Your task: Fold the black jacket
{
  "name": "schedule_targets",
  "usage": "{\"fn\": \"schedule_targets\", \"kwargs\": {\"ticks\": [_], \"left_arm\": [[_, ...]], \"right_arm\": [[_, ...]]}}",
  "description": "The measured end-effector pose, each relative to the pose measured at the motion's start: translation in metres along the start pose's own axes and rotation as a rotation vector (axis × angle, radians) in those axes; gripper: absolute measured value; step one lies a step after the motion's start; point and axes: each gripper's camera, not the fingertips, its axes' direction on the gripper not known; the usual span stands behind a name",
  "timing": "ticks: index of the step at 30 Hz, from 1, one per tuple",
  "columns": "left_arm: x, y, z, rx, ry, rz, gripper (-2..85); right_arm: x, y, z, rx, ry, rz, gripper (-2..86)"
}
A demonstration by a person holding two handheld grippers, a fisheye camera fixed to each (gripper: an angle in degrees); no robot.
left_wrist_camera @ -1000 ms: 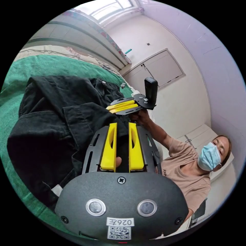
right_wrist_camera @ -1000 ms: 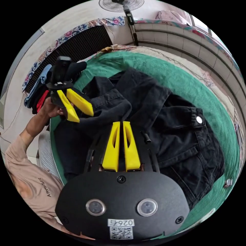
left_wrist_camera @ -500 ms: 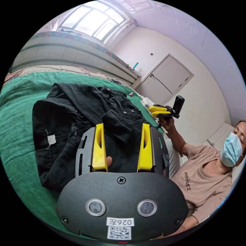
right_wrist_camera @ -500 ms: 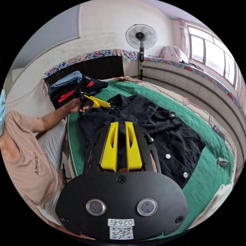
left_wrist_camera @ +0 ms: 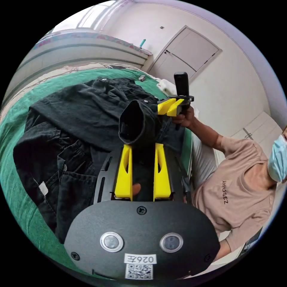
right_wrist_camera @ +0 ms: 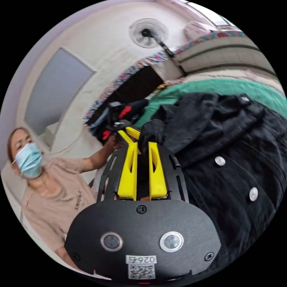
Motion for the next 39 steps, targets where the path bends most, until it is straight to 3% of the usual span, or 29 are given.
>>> {"fn": "schedule_targets", "kwargs": {"ticks": [1,3,7,14,18,21,24,28,33,37,39], "left_arm": [[0.007,0.004,-0.007,0.009,0.107,0.074,6.9],[0.016,0.01,-0.019,0.049,0.189,0.156,2.9],[0.003,0.022,-0.034,0.141,0.023,0.042,-0.2],[-0.034,0.024,-0.026,0.098,-0.099,-0.161,-0.6],[-0.027,0.039,-0.078,0.403,-0.473,-0.258,0.3],[-0.027,0.044,-0.1,0.537,-0.734,-0.262,7.0],[-0.066,0.025,-0.096,0.397,-0.918,-0.342,16.0],[-0.135,0.01,-0.067,0.125,-0.764,-0.416,16.9],[-0.125,0.021,-0.046,0.105,-0.848,-0.315,17.1],[-0.134,0.016,-0.017,-0.068,-0.925,-0.319,22.8],[-0.136,0.013,-0.004,-0.099,-0.832,-0.277,19.5]], "right_arm": [[-0.007,-0.002,-0.009,-0.011,-0.127,-0.081,0.1],[-0.014,-0.005,-0.017,-0.041,-0.182,-0.131,-0.4],[-0.016,-0.006,-0.017,-0.052,0.087,-0.075,0.4],[0.003,-0.016,0.041,-0.272,0.223,0.07,3.0],[-0.014,-0.027,0.075,-0.368,0.376,0.003,2.8],[-0.024,-0.041,0.092,-0.389,0.511,-0.031,3.0],[-0.02,-0.069,0.103,-0.347,0.591,-0.031,2.8],[0.017,-0.141,0.126,-0.293,0.631,0.016,2.8],[0.071,-0.235,0.158,-0.211,0.637,0.074,5.4],[0.13,-0.298,0.203,-0.244,0.683,0.164,10.7],[0.155,-0.312,0.226,-0.27,0.683,0.223,11.6]]}}
